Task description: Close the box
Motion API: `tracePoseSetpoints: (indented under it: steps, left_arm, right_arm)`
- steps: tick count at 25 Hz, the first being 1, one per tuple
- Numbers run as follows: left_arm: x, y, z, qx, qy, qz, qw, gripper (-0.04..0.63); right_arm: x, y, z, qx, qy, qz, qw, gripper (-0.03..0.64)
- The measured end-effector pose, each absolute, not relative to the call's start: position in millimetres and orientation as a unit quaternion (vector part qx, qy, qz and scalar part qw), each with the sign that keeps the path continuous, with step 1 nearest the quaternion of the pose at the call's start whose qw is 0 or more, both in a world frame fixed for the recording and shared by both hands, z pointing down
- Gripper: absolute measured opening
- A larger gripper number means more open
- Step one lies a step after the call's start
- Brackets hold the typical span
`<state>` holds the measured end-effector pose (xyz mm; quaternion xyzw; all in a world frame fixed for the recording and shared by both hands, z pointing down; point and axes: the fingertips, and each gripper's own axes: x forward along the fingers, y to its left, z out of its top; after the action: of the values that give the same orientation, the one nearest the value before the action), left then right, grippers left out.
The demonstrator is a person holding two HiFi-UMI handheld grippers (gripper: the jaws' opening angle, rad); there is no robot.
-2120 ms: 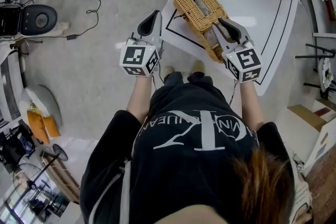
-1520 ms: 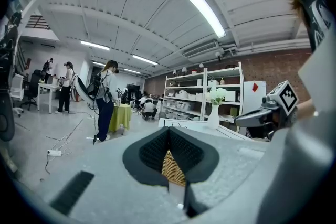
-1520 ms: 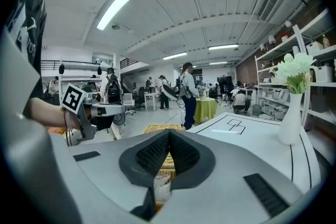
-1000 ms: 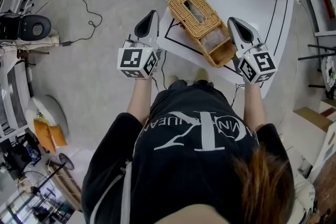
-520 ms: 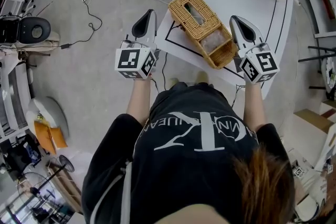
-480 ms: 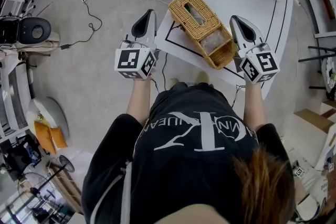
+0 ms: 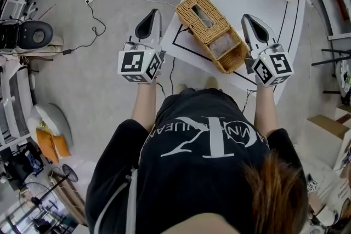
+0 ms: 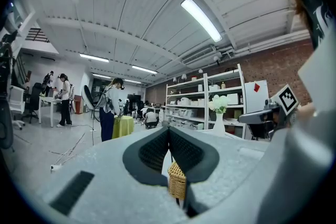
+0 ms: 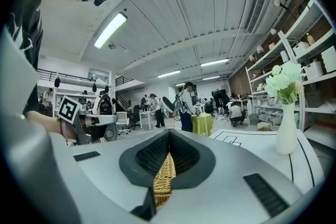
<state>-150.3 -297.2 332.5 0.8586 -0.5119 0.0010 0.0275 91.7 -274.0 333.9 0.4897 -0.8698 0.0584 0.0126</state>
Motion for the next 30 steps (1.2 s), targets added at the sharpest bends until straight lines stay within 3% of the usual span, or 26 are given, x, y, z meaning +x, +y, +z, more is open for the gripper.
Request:
tracePoseSetpoints:
  steps: [30]
  left_arm:
    - [-164,-309,318,0.852,-0.524,-0.007,0.011,0.011]
  right_arm:
    - [85,-292,327,0.483,-0.874,0.053,0.003,-0.002]
